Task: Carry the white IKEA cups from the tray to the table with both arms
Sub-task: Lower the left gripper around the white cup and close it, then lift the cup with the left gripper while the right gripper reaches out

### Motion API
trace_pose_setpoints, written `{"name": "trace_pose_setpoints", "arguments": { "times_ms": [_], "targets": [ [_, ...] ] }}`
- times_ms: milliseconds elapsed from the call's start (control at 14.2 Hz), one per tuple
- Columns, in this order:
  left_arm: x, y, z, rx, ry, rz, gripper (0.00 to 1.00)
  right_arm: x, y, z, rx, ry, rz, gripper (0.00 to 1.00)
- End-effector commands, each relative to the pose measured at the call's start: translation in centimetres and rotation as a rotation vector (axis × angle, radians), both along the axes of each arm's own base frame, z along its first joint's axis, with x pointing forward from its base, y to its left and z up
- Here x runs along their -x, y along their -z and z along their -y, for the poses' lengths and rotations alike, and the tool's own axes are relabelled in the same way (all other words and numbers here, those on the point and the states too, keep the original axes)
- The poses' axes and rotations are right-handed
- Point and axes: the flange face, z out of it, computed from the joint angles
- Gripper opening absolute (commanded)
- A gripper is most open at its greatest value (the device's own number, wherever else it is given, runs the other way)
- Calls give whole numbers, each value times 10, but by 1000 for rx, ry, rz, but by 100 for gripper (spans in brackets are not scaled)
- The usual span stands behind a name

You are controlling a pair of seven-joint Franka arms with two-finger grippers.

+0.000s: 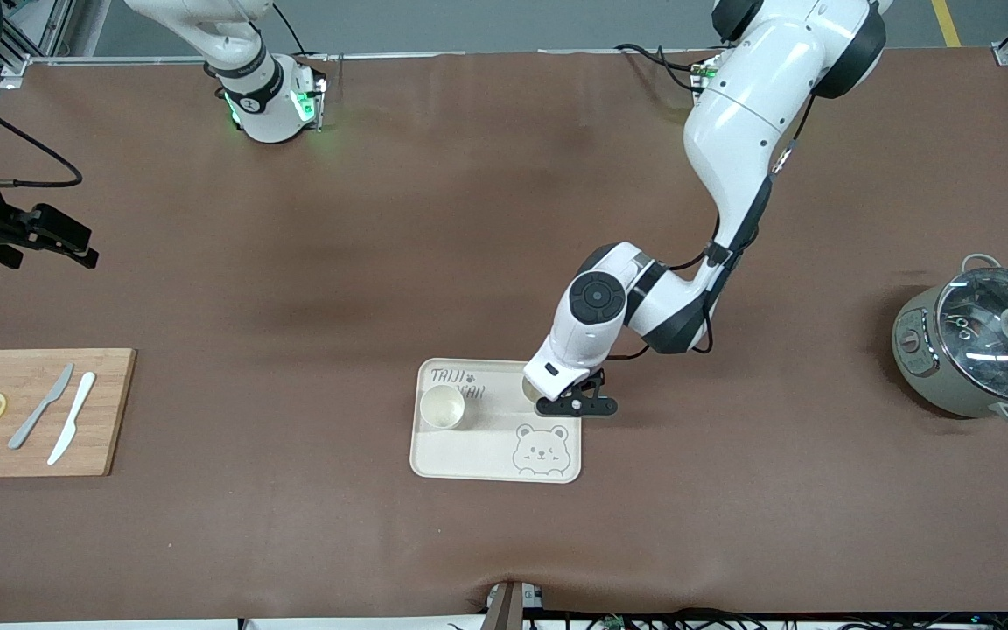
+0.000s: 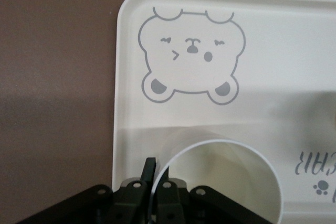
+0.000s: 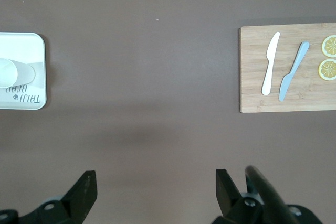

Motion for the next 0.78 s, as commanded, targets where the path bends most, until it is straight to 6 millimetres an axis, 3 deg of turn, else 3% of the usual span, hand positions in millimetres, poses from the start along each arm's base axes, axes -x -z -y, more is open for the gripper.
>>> {"name": "trace_pose_setpoints", "arguments": {
  "times_ms": [0,141,212,494,705],
  "targets": [
    [-5,-21,-9,-34,21,30,0,-1,-2,2,-8,-9,3,100],
    [3,-42,-13,-78,55,-5,0,-1,-2,2,-8,-3,3,100],
    [6,-50,-24,-101,76,-36,0,-1,-2,2,-8,-3,3,100],
    [18,-82,-81,-93,155,-77,0,0,-3,0,-12,0,-3,100],
    [15,-96,-129,-52,196,-101,0,0,-3,2,-7,1,-3,100]
  ]
}}
